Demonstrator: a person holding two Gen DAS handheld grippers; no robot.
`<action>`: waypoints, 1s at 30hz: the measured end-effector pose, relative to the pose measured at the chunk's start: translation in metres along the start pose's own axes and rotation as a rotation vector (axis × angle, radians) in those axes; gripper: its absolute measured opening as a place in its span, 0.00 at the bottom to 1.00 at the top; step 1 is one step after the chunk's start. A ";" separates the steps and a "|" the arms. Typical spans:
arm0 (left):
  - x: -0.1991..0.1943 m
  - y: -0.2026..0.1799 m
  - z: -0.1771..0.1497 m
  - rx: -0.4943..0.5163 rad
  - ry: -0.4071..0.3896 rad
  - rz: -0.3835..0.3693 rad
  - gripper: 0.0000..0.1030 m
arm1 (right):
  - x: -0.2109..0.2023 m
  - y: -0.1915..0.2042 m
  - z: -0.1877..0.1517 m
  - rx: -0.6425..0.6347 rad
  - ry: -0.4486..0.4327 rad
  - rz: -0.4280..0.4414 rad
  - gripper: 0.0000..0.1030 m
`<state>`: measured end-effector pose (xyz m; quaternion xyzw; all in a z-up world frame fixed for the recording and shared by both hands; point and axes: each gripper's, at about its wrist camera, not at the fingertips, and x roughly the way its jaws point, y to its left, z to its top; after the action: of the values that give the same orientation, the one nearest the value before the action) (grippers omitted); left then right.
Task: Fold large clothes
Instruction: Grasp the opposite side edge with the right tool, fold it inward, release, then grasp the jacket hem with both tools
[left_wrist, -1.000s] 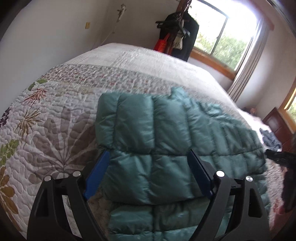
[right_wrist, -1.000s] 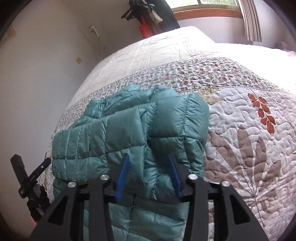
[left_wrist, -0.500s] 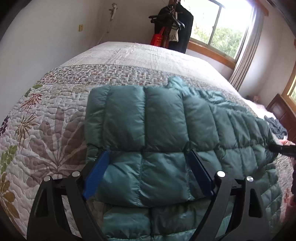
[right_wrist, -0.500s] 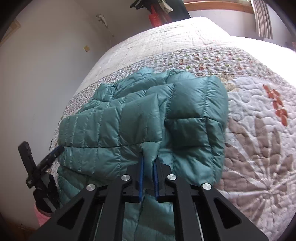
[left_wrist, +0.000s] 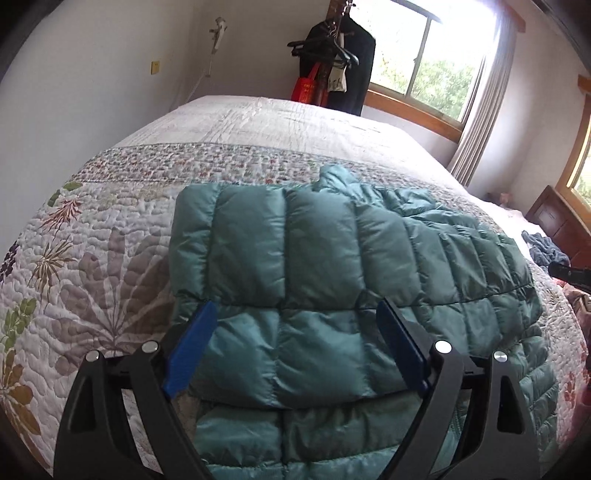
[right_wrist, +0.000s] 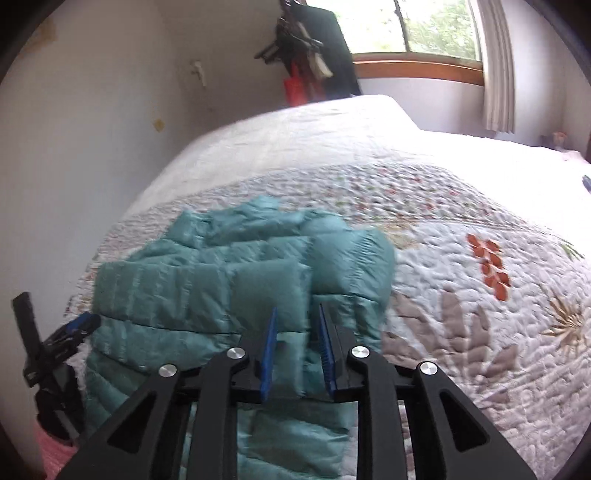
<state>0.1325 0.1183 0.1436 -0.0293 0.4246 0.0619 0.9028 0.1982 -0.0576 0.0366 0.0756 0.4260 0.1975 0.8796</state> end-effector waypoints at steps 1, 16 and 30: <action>0.002 -0.001 -0.001 0.005 0.007 -0.001 0.85 | 0.002 0.004 -0.001 -0.017 0.010 0.023 0.22; -0.001 0.003 0.002 -0.003 0.054 -0.011 0.86 | 0.045 0.004 -0.015 0.013 0.168 0.041 0.25; -0.124 0.035 -0.092 0.101 0.152 -0.025 0.87 | -0.071 -0.003 -0.124 -0.067 0.229 0.092 0.47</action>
<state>-0.0209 0.1322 0.1802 0.0061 0.4941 0.0267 0.8690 0.0631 -0.0934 0.0094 0.0427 0.5127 0.2592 0.8174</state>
